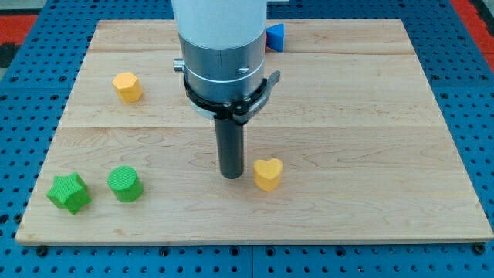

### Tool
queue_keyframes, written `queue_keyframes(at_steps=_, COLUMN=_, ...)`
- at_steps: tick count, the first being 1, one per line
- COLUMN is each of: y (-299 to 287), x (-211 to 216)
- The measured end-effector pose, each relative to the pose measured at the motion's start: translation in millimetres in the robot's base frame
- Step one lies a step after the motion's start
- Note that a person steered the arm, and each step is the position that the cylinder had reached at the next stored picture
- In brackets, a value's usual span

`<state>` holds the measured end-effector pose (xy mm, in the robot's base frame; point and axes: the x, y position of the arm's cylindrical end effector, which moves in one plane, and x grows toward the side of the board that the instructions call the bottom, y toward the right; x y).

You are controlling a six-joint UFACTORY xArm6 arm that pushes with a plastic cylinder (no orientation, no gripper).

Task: Push both the yellow blocks diagonally to the bottom right side of the blue triangle

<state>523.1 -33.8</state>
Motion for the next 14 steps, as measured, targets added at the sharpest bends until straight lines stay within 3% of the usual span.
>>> queue_keyframes(at_steps=1, y=27, x=10)
queue_keyframes(at_steps=2, y=42, x=54)
queue_keyframes(at_steps=3, y=67, x=18)
queue_keyframes(at_steps=4, y=90, x=-56)
queue_keyframes(at_steps=6, y=60, x=-69)
queue_keyframes(at_steps=7, y=89, x=-107)
queue_keyframes(at_steps=10, y=192, x=-112)
queue_keyframes(at_steps=11, y=111, x=-52)
queue_keyframes(at_steps=12, y=-30, x=-50)
queue_keyframes(at_steps=13, y=-150, x=-72)
queue_keyframes(at_steps=14, y=-229, x=-142)
